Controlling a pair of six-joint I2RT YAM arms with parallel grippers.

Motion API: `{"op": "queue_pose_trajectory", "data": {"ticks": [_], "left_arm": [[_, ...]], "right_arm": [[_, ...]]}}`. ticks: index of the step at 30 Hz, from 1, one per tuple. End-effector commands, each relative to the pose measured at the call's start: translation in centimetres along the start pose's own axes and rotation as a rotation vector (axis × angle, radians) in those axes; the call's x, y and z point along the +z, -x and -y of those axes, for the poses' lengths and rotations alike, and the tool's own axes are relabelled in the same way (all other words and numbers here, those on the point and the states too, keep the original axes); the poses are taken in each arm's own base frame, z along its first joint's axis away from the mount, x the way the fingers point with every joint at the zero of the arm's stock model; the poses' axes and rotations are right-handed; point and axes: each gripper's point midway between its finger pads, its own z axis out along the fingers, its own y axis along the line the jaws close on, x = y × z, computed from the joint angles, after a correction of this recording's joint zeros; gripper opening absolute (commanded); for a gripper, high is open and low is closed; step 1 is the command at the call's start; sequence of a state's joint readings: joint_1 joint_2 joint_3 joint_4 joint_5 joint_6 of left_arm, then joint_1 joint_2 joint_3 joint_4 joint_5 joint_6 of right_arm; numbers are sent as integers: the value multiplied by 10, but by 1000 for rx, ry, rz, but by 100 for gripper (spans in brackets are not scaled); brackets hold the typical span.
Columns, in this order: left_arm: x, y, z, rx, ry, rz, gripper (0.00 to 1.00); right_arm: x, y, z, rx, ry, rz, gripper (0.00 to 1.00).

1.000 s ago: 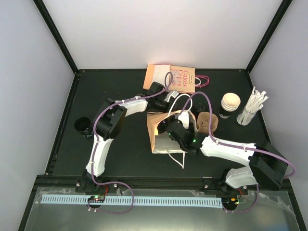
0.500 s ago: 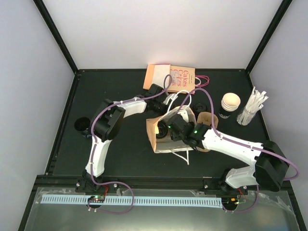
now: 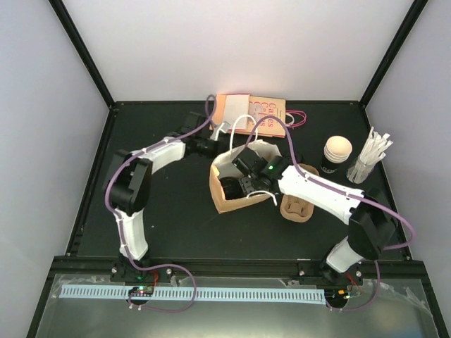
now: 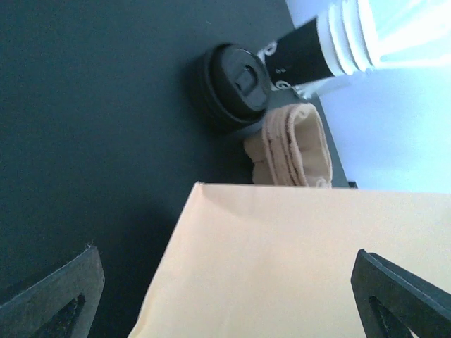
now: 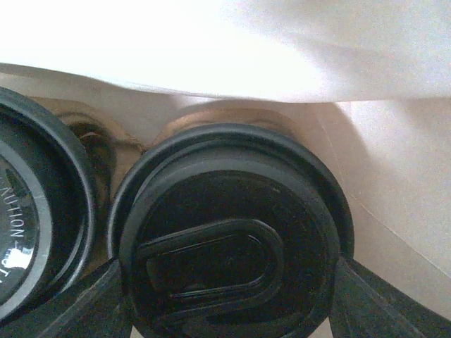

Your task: Pack the takeout coffee

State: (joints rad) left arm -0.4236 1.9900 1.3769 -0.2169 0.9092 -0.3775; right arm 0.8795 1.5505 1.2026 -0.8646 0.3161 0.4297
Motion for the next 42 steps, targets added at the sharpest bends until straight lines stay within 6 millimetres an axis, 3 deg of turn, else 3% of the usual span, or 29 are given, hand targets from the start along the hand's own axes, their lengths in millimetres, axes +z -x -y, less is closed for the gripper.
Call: {"op": "queue_pose_trajectory", "data": {"ticks": [1, 4, 15, 24, 34, 42], "left_arm": [[-40, 2, -11, -50, 95, 101, 99], [-55, -8, -18, -70, 156, 151, 99], [-97, -27, -1, -21, 282, 265, 99], [-121, -39, 10, 17, 350, 320, 99], [-143, -34, 39, 83, 361, 359, 99], [-166, -26, 105, 255, 248, 377, 95]], "right_arm": [[16, -21, 3, -124, 17, -175, 43], [25, -14, 7, -135, 25, -208, 44], [59, 0, 19, -183, 16, -301, 46], [88, -10, 16, -186, 18, -360, 46], [64, -8, 23, -166, -2, -339, 46], [50, -16, 20, -171, -30, -306, 46]]}}
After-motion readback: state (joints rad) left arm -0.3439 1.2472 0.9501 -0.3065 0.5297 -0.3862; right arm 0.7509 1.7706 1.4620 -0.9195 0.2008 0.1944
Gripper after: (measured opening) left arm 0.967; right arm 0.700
